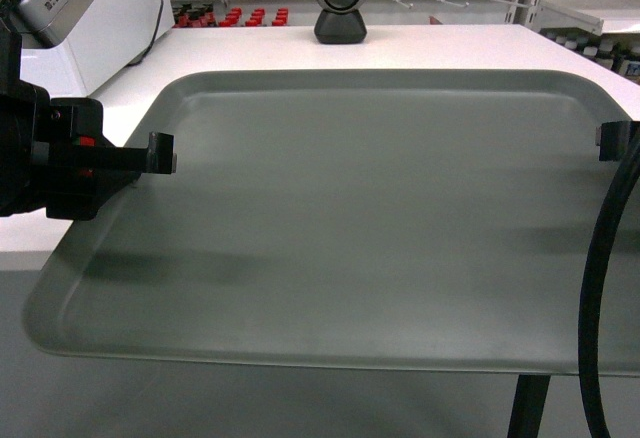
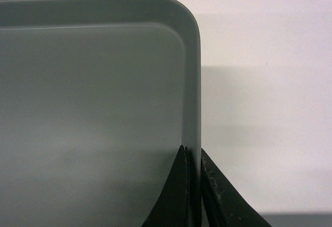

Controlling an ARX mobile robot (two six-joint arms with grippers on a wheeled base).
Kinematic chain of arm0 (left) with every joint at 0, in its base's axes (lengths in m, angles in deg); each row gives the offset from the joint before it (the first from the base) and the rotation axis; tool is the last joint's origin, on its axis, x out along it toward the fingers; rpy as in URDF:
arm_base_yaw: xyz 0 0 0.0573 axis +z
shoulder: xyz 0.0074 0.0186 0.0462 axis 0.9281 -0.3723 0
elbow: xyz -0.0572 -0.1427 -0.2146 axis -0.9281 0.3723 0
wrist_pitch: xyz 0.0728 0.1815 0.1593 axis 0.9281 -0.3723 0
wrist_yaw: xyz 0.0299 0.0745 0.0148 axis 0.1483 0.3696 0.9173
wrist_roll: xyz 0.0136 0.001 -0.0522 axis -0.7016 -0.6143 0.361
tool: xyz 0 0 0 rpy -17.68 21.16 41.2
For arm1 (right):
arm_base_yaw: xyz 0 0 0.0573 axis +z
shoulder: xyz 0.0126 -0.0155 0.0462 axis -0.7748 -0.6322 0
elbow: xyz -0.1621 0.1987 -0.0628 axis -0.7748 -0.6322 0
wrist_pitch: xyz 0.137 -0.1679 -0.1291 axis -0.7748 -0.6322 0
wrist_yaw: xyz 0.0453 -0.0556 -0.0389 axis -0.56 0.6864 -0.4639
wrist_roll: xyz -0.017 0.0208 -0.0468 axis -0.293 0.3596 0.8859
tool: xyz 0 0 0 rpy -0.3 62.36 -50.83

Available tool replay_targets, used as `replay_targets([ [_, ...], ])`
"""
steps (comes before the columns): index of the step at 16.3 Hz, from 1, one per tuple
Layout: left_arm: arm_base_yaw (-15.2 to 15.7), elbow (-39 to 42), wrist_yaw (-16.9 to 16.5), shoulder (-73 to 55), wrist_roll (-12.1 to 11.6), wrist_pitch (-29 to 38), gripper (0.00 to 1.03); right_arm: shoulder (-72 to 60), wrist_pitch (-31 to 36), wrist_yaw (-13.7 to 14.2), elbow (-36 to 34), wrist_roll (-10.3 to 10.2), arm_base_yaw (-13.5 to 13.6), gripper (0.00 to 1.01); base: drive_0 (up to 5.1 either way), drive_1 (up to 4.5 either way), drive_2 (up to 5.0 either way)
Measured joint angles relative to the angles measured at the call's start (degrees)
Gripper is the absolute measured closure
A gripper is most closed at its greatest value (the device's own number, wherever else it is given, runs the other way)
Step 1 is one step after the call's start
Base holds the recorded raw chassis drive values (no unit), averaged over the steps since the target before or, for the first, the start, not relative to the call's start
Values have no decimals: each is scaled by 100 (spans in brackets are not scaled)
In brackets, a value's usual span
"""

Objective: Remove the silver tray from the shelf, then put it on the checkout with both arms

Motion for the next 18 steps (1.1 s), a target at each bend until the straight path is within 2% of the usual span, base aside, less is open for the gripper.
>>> replay_targets([
  [6,0,0,4,2,0,-4,100,0,2,-11,0,0,0,98,-6,412,-424],
  [18,0,-9,-4,-33,0,7,100,-33,0,-4,0,0,-2,98,0,0,0],
])
